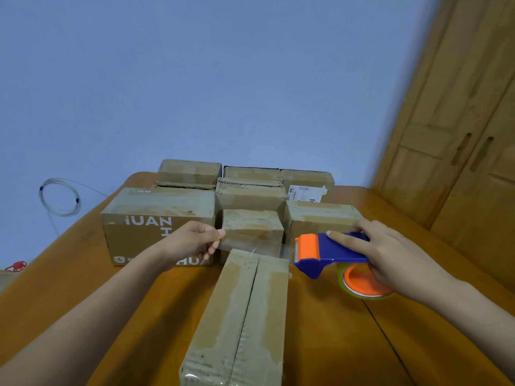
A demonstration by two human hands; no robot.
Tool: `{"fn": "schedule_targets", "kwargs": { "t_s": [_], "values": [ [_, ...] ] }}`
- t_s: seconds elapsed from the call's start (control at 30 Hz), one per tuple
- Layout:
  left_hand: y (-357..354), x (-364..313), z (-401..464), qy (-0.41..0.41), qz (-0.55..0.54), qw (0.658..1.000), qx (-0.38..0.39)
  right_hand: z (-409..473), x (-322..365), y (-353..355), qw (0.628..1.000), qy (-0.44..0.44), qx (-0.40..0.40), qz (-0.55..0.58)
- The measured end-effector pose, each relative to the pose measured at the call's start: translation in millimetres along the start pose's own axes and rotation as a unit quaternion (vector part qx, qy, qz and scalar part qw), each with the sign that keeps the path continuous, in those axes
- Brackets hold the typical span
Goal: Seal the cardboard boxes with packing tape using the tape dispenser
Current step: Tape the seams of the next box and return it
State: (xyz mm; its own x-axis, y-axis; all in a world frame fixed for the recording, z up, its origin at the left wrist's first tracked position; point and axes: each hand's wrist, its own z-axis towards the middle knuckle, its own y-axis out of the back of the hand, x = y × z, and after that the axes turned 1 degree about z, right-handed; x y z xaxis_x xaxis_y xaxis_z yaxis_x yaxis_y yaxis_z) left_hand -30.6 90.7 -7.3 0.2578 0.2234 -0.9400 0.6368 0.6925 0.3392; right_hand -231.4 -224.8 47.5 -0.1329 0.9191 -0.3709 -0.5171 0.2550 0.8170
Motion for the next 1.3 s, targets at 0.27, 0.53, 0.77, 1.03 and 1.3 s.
{"fn": "schedule_targets", "kwargs": {
  "t_s": [0.27, 0.53, 0.77, 1.03, 1.3],
  "values": [
    [-2, -1, -1, -0.010, 0.017, 1.000, -0.014, -1, 0, -3, 1.000, 0.004, -0.009, 0.012],
    [-4, 3, -3, -0.013, 0.018, 1.000, -0.016, -2, 0, -9, 1.000, 0.002, 0.003, 0.021],
    [-8, 5, -5, -0.008, 0.007, 1.000, -0.030, -5, 1, -17, 0.999, -0.004, 0.015, 0.039],
    [-21, 22, -11, 0.004, -0.021, 0.997, -0.069, -20, 5, -42, 0.992, -0.053, 0.042, 0.110],
    [-53, 37, -19, 0.027, -0.097, 0.988, -0.114, -37, 32, -75, 0.954, -0.140, 0.049, 0.261]
  ]
}}
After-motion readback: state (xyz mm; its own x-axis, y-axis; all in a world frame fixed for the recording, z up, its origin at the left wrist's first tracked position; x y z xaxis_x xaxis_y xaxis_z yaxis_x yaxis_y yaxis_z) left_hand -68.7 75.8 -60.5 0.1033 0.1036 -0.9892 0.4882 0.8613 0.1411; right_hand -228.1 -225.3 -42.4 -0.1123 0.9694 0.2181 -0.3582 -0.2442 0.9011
